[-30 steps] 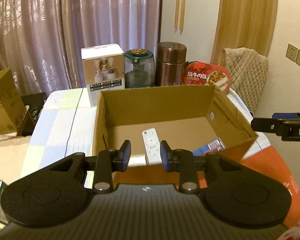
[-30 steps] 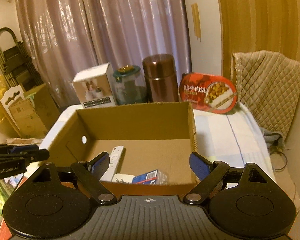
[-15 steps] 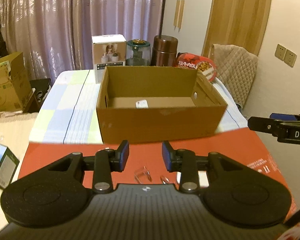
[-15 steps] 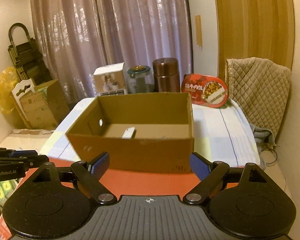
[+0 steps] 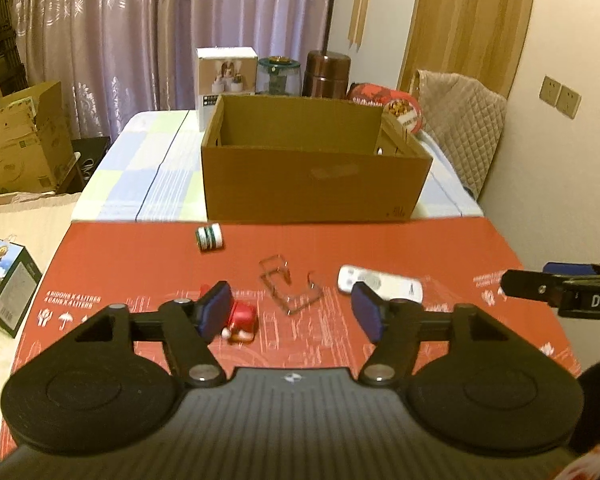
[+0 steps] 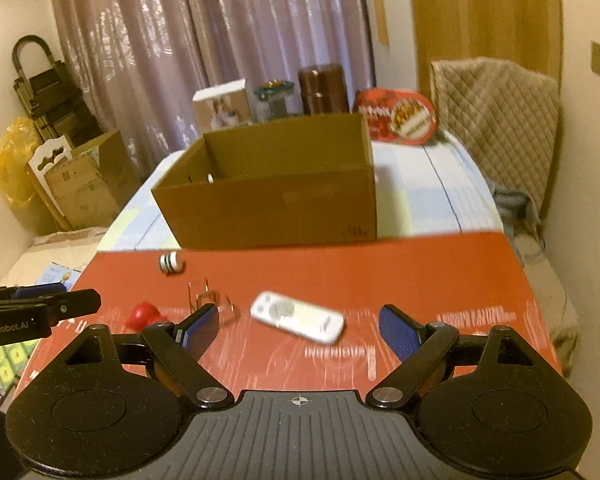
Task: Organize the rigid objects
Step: 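Withdraw both tools from the box back over the mat, then grasp the red figurine with the left tool while the right tool approaches the white remote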
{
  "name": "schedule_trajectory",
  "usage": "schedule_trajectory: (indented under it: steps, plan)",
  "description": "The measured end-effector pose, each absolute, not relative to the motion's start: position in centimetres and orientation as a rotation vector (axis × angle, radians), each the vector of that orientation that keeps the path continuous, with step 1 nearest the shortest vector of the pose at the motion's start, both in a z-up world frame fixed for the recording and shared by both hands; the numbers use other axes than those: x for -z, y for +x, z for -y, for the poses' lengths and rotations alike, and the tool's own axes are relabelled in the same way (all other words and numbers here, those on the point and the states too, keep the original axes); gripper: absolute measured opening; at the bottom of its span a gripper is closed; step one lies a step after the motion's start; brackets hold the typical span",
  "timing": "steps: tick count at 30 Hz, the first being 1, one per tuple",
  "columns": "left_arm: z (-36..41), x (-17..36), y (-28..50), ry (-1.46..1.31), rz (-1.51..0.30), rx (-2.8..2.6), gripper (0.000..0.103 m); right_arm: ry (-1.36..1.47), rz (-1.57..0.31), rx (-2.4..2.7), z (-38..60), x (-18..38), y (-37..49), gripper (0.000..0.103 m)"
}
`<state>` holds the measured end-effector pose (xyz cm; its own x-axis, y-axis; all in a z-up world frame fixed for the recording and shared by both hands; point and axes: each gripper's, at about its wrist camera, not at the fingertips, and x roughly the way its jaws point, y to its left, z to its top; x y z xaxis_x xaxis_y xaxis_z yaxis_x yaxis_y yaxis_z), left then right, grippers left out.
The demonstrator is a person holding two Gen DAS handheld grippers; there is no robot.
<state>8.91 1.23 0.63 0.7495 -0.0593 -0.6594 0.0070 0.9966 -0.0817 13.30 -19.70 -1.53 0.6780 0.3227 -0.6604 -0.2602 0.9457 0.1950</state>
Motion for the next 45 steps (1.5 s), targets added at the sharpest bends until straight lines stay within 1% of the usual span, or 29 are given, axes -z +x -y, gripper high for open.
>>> schedule_trajectory:
  steps: [4, 9, 13, 18, 45]
  plan:
    - [-1.1, 0.0, 7.6, -0.06, -0.727, 0.029, 0.078, 0.075, -0.778, -0.302, 20.3, 2.3, 11.8, 0.084]
    - [-1.2, 0.3, 6.2, -0.057, -0.738, 0.006, 0.084, 0.058, -0.812, -0.291, 20.4, 3.3, 10.4, 0.086]
    - [-1.4, 0.7, 6.0, -0.055, -0.758, 0.002, 0.085, 0.035, -0.837, -0.298, 20.1, 4.1, 9.8, 0.089]
    - [-1.6, 1.8, 5.8, -0.055, -0.796, 0.003, 0.085, 0.029, -0.862, -0.315, 19.6, 4.9, 9.5, 0.091]
    - [-1.9, 3.9, 7.3, -0.048, -0.839, 0.003, 0.085, 0.009, -0.902, -0.344, 19.0, 6.5, 10.9, 0.091]
